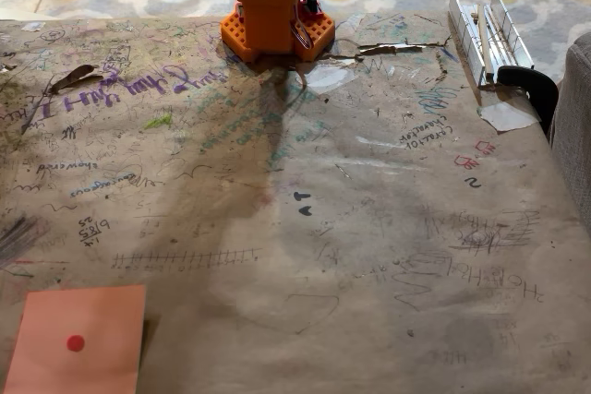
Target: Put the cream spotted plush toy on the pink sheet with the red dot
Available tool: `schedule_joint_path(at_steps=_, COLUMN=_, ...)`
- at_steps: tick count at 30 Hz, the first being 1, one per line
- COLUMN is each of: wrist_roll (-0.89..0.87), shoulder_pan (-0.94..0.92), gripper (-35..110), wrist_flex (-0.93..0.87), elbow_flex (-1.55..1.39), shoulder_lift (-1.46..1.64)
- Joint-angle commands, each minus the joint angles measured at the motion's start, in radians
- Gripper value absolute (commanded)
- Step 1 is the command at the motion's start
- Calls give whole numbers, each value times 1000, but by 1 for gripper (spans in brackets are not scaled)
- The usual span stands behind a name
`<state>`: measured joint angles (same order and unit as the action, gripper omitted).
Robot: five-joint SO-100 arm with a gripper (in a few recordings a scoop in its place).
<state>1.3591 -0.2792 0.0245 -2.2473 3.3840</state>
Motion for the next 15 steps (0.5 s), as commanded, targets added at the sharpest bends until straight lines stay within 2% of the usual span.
schedule_joint_path(at_steps=1, wrist_roll=414, shoulder_pan=-123, gripper=33, wrist_flex=175, elbow_flex=-690, shoulder_lift=-5)
schedule_joint_path(at_steps=4, wrist_roll=474, shoulder_pan=-137, gripper=35, wrist_flex=221, elbow_flex=-859, shoulder_lift=-5)
schedule_joint_path(at_steps=8, wrist_roll=376, shoulder_pan=-143, gripper=36, wrist_flex=216, elbow_flex=-781, shoulder_lift=-5)
schedule_joint_path(at_steps=15, wrist_roll=321, shoulder_pan=-187, gripper=36, wrist_flex=264, elbow_flex=-719, shoulder_lift=-5)
